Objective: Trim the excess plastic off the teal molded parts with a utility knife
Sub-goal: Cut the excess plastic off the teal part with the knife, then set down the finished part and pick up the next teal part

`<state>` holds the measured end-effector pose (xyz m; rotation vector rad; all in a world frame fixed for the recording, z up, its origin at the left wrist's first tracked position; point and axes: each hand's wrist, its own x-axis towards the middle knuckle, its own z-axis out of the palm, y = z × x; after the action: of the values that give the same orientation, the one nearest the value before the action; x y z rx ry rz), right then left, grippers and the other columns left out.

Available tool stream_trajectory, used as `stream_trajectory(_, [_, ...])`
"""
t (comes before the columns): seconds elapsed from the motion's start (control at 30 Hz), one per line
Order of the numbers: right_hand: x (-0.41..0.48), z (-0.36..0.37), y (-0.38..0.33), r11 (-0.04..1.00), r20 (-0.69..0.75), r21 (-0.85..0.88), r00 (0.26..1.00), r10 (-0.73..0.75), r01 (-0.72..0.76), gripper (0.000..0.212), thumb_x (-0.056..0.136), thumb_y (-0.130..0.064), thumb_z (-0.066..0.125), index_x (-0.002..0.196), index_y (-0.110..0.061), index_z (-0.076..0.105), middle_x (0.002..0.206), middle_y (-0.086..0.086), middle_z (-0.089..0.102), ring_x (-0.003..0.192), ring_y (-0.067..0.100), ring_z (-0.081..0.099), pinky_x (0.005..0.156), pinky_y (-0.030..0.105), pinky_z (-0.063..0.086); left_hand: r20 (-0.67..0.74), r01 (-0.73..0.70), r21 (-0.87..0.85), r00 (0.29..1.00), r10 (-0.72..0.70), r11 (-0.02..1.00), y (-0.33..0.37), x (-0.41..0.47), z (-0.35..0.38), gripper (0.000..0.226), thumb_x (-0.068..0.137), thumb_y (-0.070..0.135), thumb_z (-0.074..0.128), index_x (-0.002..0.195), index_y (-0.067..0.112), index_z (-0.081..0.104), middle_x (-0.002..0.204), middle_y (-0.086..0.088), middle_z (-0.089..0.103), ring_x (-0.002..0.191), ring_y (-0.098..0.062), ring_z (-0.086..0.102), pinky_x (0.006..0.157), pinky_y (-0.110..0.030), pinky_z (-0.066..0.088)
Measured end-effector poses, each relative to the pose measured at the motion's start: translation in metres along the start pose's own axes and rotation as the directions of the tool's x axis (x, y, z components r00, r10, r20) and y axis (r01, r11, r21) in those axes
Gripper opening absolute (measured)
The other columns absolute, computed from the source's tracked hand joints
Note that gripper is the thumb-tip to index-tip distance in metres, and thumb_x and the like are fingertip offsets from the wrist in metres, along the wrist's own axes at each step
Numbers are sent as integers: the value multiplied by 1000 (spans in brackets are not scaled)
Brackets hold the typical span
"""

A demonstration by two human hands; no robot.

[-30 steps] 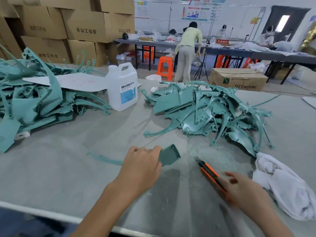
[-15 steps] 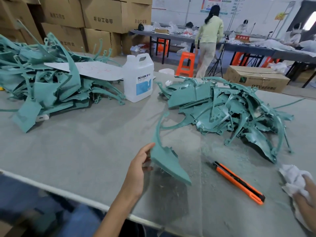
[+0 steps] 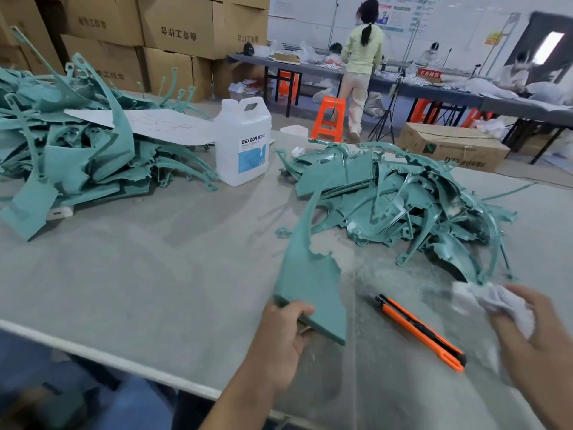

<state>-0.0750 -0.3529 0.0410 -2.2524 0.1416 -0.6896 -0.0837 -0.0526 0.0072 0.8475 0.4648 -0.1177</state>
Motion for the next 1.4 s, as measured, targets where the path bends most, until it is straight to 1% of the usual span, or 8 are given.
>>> stream_trajectory(0.27, [-44, 93, -118, 773, 404, 158, 674, -618, 614, 40, 104, -49, 38, 140, -41, 52, 152, -3, 42, 133, 20, 39, 108, 39, 35, 325, -226, 292, 937, 126, 929, -12, -48, 18, 31, 95, -9, 53, 107, 16, 68, 103, -2, 76, 95, -11, 72, 74, -26, 58])
stream_trajectory(0.5, [19, 107, -153, 833, 123, -142, 844, -521, 535, 32, 97, -20, 56, 125, -10, 68, 140, 17, 54, 118, 30, 40, 101, 41, 34, 410, -359, 400, 893, 186, 843, 2, -54, 4, 36, 79, 10, 61, 114, 11, 67, 107, -13, 73, 106, -25, 69, 91, -38, 58])
stream_trajectory(0.67, [-27, 106, -162, 661, 439, 385, 502, -745, 644, 33, 104, -25, 47, 132, -19, 64, 141, -4, 58, 127, 12, 51, 104, 37, 38, 459, -577, 533, 812, 362, 619, 21, -42, -4, 32, 83, -5, 56, 109, 12, 64, 92, -7, 72, 89, -23, 70, 78, -36, 59])
stream_trajectory(0.8, [9, 106, -155, 744, 203, 66, 721, -662, 665, 39, 96, -16, 45, 127, -9, 67, 136, 11, 61, 115, 29, 55, 99, 45, 44, 478, -546, 532, 825, 302, 647, 19, -45, -8, 47, 85, 12, 57, 128, 29, 59, 101, -3, 71, 92, -15, 66, 84, -33, 54])
stream_trajectory(1.03, [-1, 100, -122, 913, -144, 332, 970, -198, 236, 17, 100, -25, 51, 109, -18, 63, 99, 5, 63, 91, 22, 57, 80, 28, 44, 161, -510, 243, 860, 484, 825, 32, -22, -13, 32, 77, 15, 65, 103, 35, 65, 108, -2, 72, 102, -25, 69, 81, -47, 60])
stream_trajectory(1.13, [-39, 104, -126, 486, 408, 748, 891, 201, -452, 36, 98, -48, 55, 114, -17, 62, 91, 5, 70, 77, 27, 65, 65, 43, 53, 87, -487, 175, 873, 479, 856, 31, -15, -7, 48, 80, 24, 71, 124, 26, 51, 114, 0, 71, 102, -16, 70, 80, -34, 58])
stream_trajectory(1.23, [-64, 109, -137, 13, 729, 683, 683, 45, -730, 60, 92, -62, 58, 137, -22, 58, 130, 11, 67, 115, 34, 67, 87, 49, 56, 46, -387, 359, 916, 398, 849, 24, -9, 8, 85, 84, 35, 74, 151, 35, 22, 138, -1, 55, 115, -15, 62, 99, -38, 51])
stream_trajectory(1.4, [-80, 114, -161, 454, 491, 790, 869, -68, -411, 41, 88, -59, 57, 117, -33, 71, 111, -4, 74, 104, 16, 70, 83, 33, 56, 231, -414, 370, 908, 349, 832, 22, -20, 19, 36, 93, 50, 51, 113, 30, 73, 126, -9, 66, 116, -16, 64, 90, -32, 56])
